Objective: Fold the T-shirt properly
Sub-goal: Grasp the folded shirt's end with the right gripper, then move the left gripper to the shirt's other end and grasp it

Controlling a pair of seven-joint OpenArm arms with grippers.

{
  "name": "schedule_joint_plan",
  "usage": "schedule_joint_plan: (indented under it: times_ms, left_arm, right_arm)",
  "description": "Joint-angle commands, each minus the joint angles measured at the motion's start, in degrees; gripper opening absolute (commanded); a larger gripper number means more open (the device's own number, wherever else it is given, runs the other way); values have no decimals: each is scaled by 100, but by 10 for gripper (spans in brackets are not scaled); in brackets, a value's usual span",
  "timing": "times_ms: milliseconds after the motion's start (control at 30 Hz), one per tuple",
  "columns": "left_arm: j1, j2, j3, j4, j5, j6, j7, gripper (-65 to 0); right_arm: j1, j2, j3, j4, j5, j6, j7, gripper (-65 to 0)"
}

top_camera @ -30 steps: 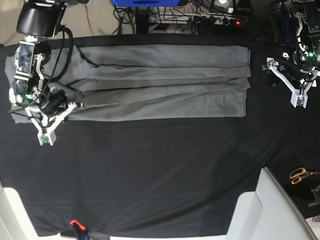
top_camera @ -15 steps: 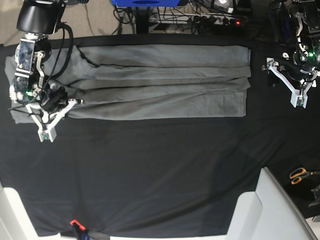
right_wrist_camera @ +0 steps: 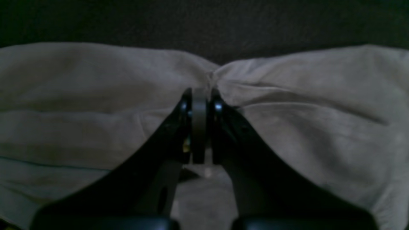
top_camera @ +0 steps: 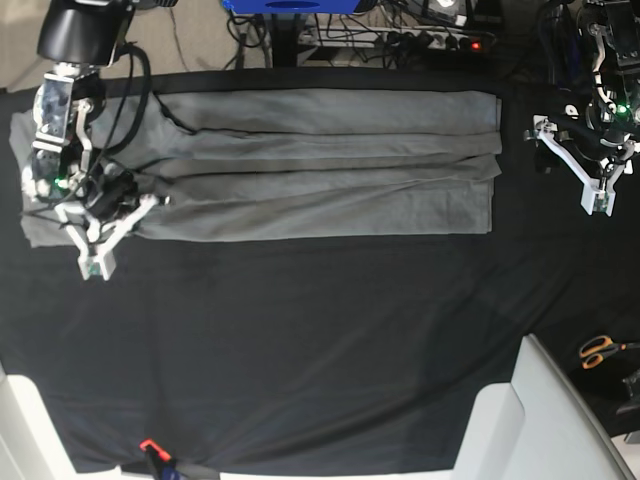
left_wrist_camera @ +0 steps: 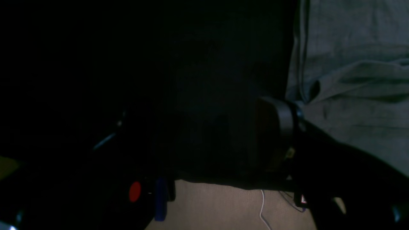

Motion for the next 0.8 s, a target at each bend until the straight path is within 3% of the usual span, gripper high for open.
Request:
schedule_joint_plan:
  times_ms: [0, 400, 500, 567, 633, 767]
  left_arm:
    - [0, -103, -42, 61, 8, 46, -75, -179]
    - [-18, -76, -42, 61, 8, 46, -75, -179]
    - [-26, -76, -42, 97, 8, 46, -75, -179]
    - [-35, -76, -42, 105, 8, 46, -75, -178]
    - [-53, -67, -42, 105, 8, 46, -75, -178]
    - [-53, -59, -42, 114, -10, 46, -75, -169]
  right_arm:
    - [6, 20, 12, 146, 25, 1, 60, -645]
    - [-592, -279, 12, 682, -2, -35, 60, -642]
    - [-803, -306, 12, 972, 25, -492, 52, -639]
    - [-899, -358, 3, 1095, 25, -817, 52, -593]
    - [-996, -420, 3, 1192, 25, -984, 43, -506]
    - [-1225, -552, 20, 1543, 34, -1046, -195, -308]
